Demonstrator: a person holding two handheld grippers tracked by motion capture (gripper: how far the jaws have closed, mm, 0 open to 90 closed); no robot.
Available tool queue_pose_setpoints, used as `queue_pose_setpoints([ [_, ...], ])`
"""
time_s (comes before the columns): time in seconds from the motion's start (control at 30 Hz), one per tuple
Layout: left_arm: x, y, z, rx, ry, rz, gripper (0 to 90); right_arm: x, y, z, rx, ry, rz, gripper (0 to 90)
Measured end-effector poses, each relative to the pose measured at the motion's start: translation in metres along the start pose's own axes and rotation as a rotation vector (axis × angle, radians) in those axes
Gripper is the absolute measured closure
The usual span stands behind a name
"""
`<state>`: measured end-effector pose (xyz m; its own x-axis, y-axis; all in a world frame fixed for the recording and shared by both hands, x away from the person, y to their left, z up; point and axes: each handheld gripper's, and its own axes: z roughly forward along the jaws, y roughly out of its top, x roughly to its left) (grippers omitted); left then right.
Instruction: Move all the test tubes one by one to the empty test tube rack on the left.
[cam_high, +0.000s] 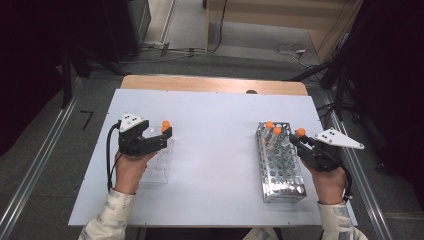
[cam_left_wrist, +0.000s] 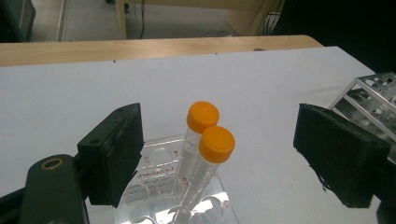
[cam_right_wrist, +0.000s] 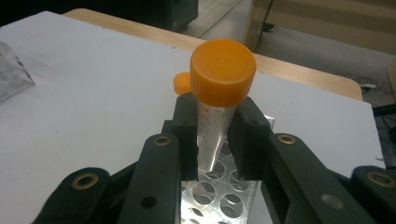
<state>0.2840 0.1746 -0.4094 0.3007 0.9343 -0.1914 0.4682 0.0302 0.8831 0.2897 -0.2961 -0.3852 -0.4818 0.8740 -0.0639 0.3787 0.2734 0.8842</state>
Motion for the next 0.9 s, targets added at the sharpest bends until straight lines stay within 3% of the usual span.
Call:
queue_pose_setpoints([
  [0.4,-0.001,0.0,-0.001,-0.003,-0.005,0.0,16.3,0.018,0.008,-0.009,-0.002,0.056,-0.03,71.0],
  [0.9,-0.005,0.0,0.0,0.0,-0.016,0.008,16.3,0.045,0.005,0.007,0.025,0.131,-0.077,71.1],
])
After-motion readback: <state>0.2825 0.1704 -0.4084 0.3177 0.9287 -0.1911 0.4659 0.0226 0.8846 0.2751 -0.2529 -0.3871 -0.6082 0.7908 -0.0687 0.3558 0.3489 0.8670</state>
